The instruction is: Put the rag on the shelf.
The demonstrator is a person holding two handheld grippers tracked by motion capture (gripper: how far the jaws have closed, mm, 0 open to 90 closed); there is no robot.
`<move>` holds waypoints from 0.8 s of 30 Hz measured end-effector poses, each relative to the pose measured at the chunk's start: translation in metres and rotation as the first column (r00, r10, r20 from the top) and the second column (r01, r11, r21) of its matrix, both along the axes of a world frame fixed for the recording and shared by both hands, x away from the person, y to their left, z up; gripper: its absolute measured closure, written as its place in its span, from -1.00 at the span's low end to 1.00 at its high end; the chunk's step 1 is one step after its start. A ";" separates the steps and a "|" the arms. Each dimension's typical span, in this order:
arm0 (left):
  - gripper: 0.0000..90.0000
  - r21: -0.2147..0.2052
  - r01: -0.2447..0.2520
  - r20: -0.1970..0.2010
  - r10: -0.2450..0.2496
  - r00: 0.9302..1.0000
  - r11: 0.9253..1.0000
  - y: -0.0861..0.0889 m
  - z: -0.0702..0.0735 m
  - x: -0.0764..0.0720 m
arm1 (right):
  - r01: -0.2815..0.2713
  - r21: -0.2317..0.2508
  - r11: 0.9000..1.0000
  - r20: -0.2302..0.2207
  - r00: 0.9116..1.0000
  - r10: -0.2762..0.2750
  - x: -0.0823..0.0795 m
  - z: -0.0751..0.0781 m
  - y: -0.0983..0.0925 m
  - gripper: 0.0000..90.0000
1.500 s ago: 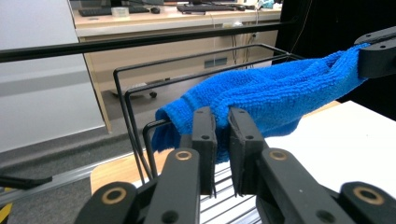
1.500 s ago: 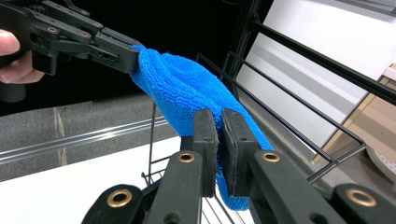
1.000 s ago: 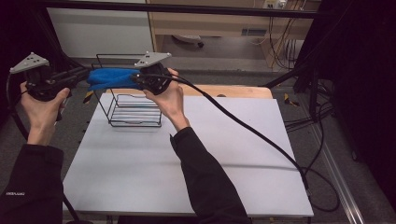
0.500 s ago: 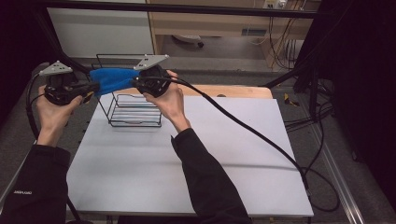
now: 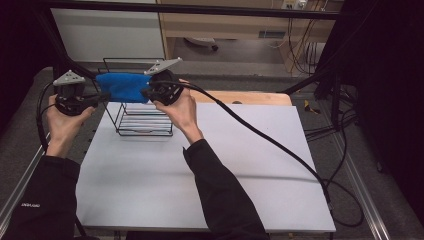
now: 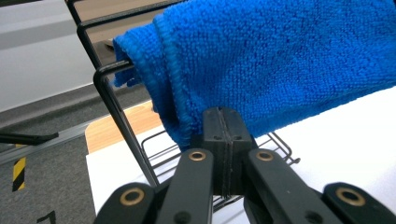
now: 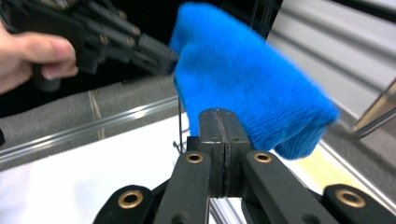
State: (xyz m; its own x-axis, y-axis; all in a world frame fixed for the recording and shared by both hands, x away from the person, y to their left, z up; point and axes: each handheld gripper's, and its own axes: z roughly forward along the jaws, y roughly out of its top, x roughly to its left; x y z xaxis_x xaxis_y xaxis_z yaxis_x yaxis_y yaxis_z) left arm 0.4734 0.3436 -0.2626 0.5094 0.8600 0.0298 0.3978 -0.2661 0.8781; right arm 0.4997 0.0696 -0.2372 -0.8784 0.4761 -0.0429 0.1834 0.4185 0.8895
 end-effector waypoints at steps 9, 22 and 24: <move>0.99 -0.029 -0.001 0.007 0.002 1.000 1.000 0.002 -0.002 0.002 | 0.053 0.014 0.998 -0.048 0.997 -0.052 0.011 -0.023 -0.005 1.00; 0.61 -0.037 0.030 -0.009 -0.030 1.000 0.999 0.000 0.000 -0.012 | 0.036 0.098 0.995 0.022 0.999 -0.039 -0.007 -0.009 -0.028 0.46; 0.45 -0.046 0.035 -0.007 -0.035 0.999 0.998 0.000 -0.001 -0.017 | 0.043 0.089 0.995 0.032 0.998 -0.046 -0.011 -0.006 -0.035 0.33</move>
State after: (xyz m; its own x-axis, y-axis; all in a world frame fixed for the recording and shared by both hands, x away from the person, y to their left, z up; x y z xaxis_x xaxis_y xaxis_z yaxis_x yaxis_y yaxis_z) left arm 0.4567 0.3439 -0.2638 0.5394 0.8420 -0.0130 0.3954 -0.2396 0.8867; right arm 0.4890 0.0342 -0.2430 -0.8551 0.5177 -0.0282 0.1694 0.3304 0.9285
